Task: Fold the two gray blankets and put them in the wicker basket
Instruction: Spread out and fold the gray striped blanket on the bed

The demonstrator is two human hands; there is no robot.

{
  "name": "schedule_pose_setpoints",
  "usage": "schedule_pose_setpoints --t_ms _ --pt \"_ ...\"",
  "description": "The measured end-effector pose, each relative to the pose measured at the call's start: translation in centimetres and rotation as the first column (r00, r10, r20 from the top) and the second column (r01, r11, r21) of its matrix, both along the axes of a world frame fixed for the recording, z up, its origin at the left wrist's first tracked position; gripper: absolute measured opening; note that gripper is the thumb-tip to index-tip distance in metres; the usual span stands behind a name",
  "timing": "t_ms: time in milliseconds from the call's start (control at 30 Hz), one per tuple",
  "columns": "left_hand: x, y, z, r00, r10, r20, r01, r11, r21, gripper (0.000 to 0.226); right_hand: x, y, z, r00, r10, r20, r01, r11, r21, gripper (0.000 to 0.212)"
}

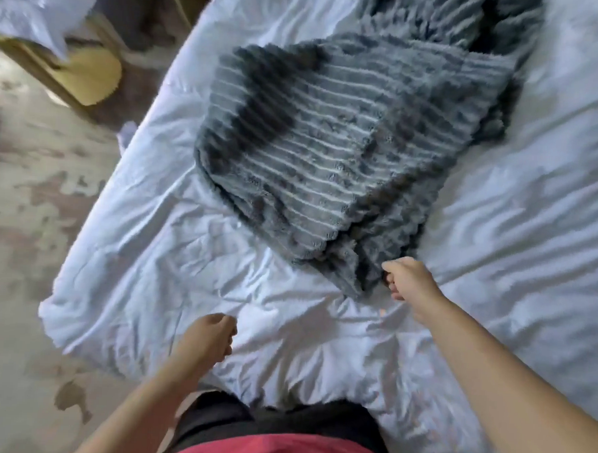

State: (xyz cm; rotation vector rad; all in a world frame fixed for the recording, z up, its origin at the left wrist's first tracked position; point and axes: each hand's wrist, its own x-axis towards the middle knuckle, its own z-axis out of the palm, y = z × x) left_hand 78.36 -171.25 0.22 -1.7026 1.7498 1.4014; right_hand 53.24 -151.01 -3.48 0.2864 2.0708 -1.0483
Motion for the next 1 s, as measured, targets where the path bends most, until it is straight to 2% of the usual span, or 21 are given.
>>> schedule_pose_setpoints --t_ms 33,133,200,267,333,400,467,533,600,667,733,800,867,900,967,1000 --pt "-0.2 0.6 -0.4 0.999 0.035 0.005 -0.035 0.999 0.008 0.034 -1.6 -0.5 -2.0 0.998 -0.047 0.039 0.046 0.998 0.038 0.012" --pt "-0.6 2.7 -1.0 0.997 0.078 0.019 -0.079 0.994 0.078 0.027 -3.9 -1.0 -6.8 0.95 -0.199 0.239 0.173 0.977 0.124 0.066" --pt "-0.5 3.6 -1.2 0.996 0.078 0.04 -0.083 0.986 0.143 0.018 -3.9 -1.7 -8.4 0.911 -0.201 0.36 0.185 0.98 0.078 0.077" --pt "-0.2 3.9 -1.3 0.988 0.141 0.066 -0.151 0.968 0.202 0.013 -3.1 -2.5 -9.3 0.897 -0.165 0.41 0.165 0.986 0.036 0.066" --pt "-0.2 4.1 -1.5 0.962 0.259 0.084 -0.272 0.925 0.265 0.012 -2.0 -3.1 -9.0 0.908 -0.149 0.391 0.143 0.989 0.043 0.056" --pt "-0.6 3.8 -1.9 0.905 0.412 0.102 -0.419 0.829 0.37 0.011 -1.1 -3.6 -7.6 0.908 -0.096 0.408 0.098 0.995 0.016 0.043" --pt "-1.5 3.5 -2.4 0.846 0.523 0.103 -0.499 0.709 0.498 0.008 -0.5 -3.3 -4.8 0.905 -0.053 0.423 0.073 0.997 -0.031 0.025" --pt "-3.2 3.2 -3.0 0.838 0.538 0.095 -0.484 0.65 0.587 0.017 -0.2 -2.5 -0.8 0.932 -0.029 0.36 0.049 0.998 -0.047 0.016" --pt "-5.7 3.0 -3.8 0.872 0.485 0.07 -0.415 0.654 0.633 0.039 0.0 -1.2 4.0 0.968 0.017 0.252 0.003 0.997 -0.079 0.019" --pt "-8.8 2.9 -4.2 0.892 0.451 0.043 -0.358 0.644 0.676 0.054 0.8 0.4 9.1 0.976 0.103 0.193 -0.068 0.982 -0.178 0.016" --pt "-12.1 2.5 -4.1 0.859 0.511 -0.038 -0.275 0.522 0.807 0.063 2.0 2.3 13.3 0.967 0.166 0.193 -0.112 0.957 -0.266 0.012" --pt "-14.5 1.7 -3.6 0.759 0.642 -0.109 -0.229 0.421 0.878 0.062 3.4 4.6 16.2 0.965 0.185 0.186 -0.127 0.95 -0.285 0.014" --pt "-16.3 0.2 -2.8 0.624 0.765 -0.157 -0.294 0.416 0.861 0.048 4.4 7.1 17.4 0.988 0.113 0.102 -0.09 0.974 -0.207 0.021" --pt "-16.8 -0.8 -2.0 0.563 0.812 -0.153 -0.317 0.383 0.868 0.043 4.9 8.2 18.0 0.999 0.036 0.023 -0.033 0.99 -0.137 0.018" --pt "-17.5 -2.8 0.4 0.484 0.858 -0.171 -0.317 0.354 0.88 0.041 5.7 10.1 18.7 0.974 -0.169 -0.148 0.167 0.986 -0.025 0.007" --pt "-17.7 -3.8 2.0 0.458 0.86 -0.223 -0.28 0.378 0.882 0.041 5.8 11.2 18.9 0.932 -0.306 -0.193 0.296 0.952 -0.077 0.014"
